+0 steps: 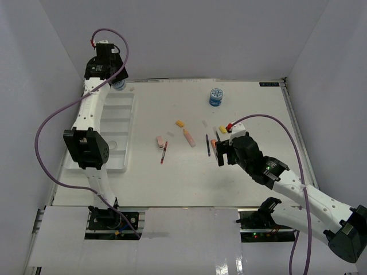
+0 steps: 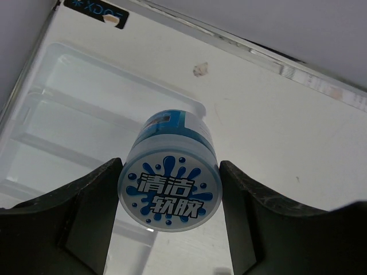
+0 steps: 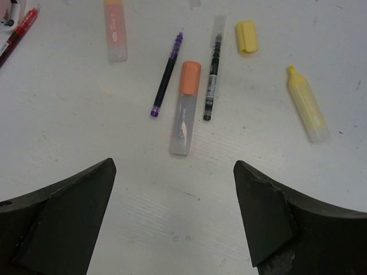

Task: Sort the stationery into containers
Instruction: Place the stationery in the storage box.

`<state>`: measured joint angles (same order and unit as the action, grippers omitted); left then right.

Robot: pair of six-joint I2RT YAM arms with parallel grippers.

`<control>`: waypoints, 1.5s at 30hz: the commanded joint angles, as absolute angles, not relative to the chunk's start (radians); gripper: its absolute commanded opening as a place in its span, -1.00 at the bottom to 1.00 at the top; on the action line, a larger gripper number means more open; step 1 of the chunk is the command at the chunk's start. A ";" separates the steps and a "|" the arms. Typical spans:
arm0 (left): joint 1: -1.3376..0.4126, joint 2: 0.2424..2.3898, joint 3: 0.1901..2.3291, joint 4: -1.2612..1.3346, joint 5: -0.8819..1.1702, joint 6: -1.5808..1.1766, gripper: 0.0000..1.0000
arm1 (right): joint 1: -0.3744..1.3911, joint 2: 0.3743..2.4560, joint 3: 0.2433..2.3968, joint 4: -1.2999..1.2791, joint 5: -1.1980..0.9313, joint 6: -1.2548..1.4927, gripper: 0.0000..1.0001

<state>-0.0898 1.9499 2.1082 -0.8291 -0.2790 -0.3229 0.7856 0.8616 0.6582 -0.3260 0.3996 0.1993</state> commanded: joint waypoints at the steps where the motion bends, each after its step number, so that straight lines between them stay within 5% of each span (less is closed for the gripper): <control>1: -0.011 2.034 2.190 -0.813 -0.272 -0.296 -0.12 | 0.782 0.899 0.704 -0.256 0.311 0.190 0.80; 37: 0.236 2.316 2.160 -0.508 -0.195 -0.288 -0.11 | 0.781 1.038 0.657 -0.175 0.127 0.189 0.80; 45: 0.242 2.329 2.152 -0.511 -0.196 -0.290 0.25 | 0.781 1.051 0.661 -0.175 0.135 0.189 0.80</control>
<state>0.2337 2.3531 2.1304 -0.5461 -0.2005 -0.2958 0.7853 1.0439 0.6579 -0.2073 0.1425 0.1909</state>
